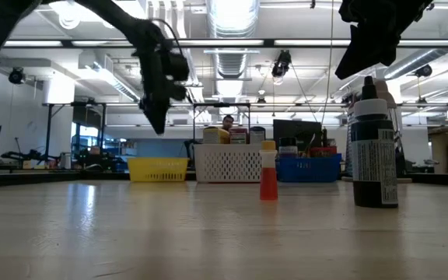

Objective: Pick & Place Kitchen Items
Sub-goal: Put the black food coloring bottle into the yellow basket

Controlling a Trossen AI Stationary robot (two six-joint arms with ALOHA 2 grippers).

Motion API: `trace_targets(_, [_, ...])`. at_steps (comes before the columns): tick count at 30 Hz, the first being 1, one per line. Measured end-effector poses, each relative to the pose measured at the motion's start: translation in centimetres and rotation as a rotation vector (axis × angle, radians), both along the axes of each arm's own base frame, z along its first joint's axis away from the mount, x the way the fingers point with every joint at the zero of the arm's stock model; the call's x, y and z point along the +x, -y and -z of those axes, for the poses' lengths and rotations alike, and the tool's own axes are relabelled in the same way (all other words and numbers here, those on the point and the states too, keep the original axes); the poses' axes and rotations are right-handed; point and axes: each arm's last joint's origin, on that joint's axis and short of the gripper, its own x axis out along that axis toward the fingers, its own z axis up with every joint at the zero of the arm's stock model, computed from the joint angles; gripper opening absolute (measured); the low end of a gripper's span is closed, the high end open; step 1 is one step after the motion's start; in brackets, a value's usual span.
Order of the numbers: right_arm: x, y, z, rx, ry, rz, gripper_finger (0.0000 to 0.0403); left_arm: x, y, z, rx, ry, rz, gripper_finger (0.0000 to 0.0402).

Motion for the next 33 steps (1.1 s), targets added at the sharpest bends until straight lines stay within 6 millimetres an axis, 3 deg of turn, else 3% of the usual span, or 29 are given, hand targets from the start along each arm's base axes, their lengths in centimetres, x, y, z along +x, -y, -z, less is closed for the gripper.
trace_targets(7, [0.0, 0.0, 0.0, 0.001, 0.001, 0.002, 0.0115, -2.5, 3.9, -6.2, 0.115, 0.164, -0.074, 0.0165])
trace_targets(12, [0.1, 0.0, -0.1, 0.008, 0.017, 0.005, 0.0123, -3.9, 8.1, -8.4, 0.165, 0.345, -0.075, 0.0165])
trace_targets(17, [0.8, -0.7, -0.4, 0.092, 0.076, -0.125, 0.0133, -4.7, 13.0, -8.3, 0.128, 0.522, 0.018, 0.0165])
trace_targets(24, [1.7, -4.4, 0.0, 0.104, 0.057, -0.254, 0.0129, -6.0, 19.7, -7.3, 0.087, 0.687, 0.177, 0.0165])
trace_targets(28, [1.5, -7.6, 1.5, 0.149, -0.032, -0.265, 0.0134, -6.3, 22.6, -6.5, 0.057, 0.796, 0.279, 0.0165])
trace_targets(33, [-0.3, -12.2, 3.9, 0.186, -0.134, -0.211, 0.0144, -6.1, 24.3, -5.1, 0.021, 0.87, 0.338, 0.0165])
